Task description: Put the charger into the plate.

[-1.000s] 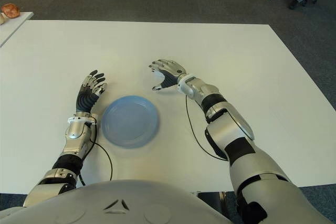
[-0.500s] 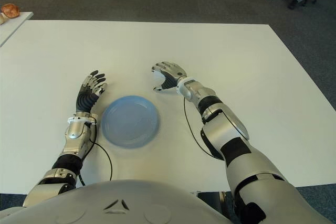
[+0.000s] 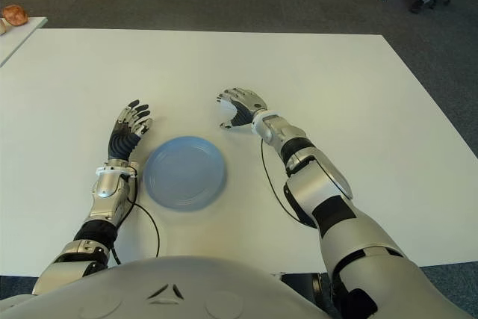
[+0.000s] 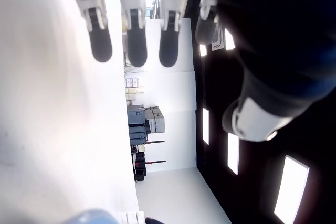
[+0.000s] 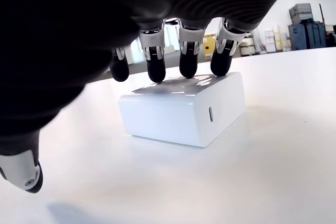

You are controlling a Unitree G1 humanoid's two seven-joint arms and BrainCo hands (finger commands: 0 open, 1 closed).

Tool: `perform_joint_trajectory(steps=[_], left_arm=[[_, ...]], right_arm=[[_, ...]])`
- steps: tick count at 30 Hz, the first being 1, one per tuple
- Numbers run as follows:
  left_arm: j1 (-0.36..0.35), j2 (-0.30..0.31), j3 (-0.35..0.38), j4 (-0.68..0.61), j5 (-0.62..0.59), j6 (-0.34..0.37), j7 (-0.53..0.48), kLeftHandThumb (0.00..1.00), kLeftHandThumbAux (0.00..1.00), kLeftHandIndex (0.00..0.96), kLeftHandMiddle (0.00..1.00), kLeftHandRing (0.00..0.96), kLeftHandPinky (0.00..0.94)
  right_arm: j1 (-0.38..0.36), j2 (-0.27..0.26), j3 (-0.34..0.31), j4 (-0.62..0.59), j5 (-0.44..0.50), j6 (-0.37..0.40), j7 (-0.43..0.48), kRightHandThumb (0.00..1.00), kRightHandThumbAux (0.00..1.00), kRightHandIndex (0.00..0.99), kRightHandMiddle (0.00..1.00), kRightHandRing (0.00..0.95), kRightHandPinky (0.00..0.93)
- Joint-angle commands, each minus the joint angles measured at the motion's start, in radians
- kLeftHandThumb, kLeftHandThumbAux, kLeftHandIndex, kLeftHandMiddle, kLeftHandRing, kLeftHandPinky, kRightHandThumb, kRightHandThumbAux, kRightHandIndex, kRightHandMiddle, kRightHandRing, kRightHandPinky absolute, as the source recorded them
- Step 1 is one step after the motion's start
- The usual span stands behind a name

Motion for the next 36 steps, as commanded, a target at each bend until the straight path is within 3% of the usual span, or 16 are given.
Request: perform_joint_trajectory(steps=[1, 13, 21, 29, 36], left_arm=[[0.114, -0.015, -0.002, 0.118, 0.008, 0.095, -0.003, 0.000, 0.650, 0.134, 0.208, 0.205, 0.221], [0.120, -0.010, -0.002, 0.112, 0.007, 0.085, -0.009, 0.000, 0.649, 0.131, 0.207, 0.201, 0.213], [0.123, -0.010, 0.001, 0.107, 0.000, 0.082, -0.013, 0.000, 0.651, 0.129, 0.196, 0.189, 0.202], [0.123, -0.004, 0.003, 0.100, -0.006, 0.088, -0.023, 0.000, 0.643, 0.128, 0.187, 0.178, 0.190], [0.119, 0.002, 0.007, 0.101, -0.016, 0.091, -0.040, 0.000, 0.639, 0.138, 0.191, 0.180, 0.193]], right_arm=[[0.036, -0.034, -0.006, 0.003, 0.019, -0.018, 0.029, 0.028, 0.533, 0.000, 0.000, 0.000, 0.000], [0.087, -0.091, -0.032, -0.029, 0.074, -0.062, 0.099, 0.004, 0.550, 0.000, 0.000, 0.000, 0.045], [0.185, -0.225, -0.067, -0.149, 0.142, -0.152, 0.238, 0.000, 0.552, 0.000, 0.000, 0.000, 0.060], [0.258, -0.305, -0.110, -0.349, 0.221, -0.110, 0.424, 0.000, 0.566, 0.000, 0.000, 0.002, 0.068], [0.359, -0.378, -0.148, -0.569, 0.255, -0.016, 0.536, 0.000, 0.585, 0.000, 0.000, 0.014, 0.076]])
